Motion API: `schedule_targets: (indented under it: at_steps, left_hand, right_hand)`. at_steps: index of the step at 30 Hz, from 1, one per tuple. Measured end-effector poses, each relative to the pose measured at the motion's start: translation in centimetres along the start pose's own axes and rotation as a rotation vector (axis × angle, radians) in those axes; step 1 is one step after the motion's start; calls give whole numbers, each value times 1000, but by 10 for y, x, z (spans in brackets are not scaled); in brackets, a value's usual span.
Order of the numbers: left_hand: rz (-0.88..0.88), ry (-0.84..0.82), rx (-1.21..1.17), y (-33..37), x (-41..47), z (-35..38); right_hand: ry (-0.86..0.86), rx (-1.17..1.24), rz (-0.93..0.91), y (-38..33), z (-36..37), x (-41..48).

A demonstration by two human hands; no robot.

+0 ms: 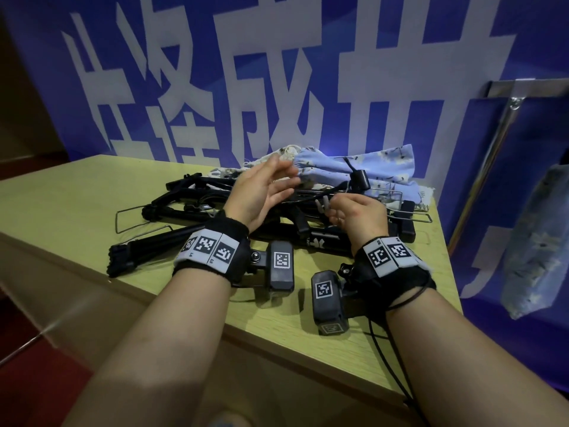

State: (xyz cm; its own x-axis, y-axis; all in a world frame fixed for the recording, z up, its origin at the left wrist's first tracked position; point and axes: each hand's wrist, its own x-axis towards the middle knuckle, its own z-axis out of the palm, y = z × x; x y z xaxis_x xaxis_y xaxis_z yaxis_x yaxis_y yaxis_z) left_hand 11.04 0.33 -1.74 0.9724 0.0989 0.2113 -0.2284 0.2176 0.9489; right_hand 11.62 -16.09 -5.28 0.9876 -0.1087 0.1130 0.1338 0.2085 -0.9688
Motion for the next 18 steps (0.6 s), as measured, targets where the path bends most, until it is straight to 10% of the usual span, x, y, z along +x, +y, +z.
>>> schedule_targets:
  at_steps: [8,18]
  left_hand:
    - [-7,6,994,13,-6,-33]
    - [-268,-188,1373,12,7,-33]
  right_hand:
    - [-45,146,11,-2,-2,-6]
    - [-4,302,54,-2,-3,-2]
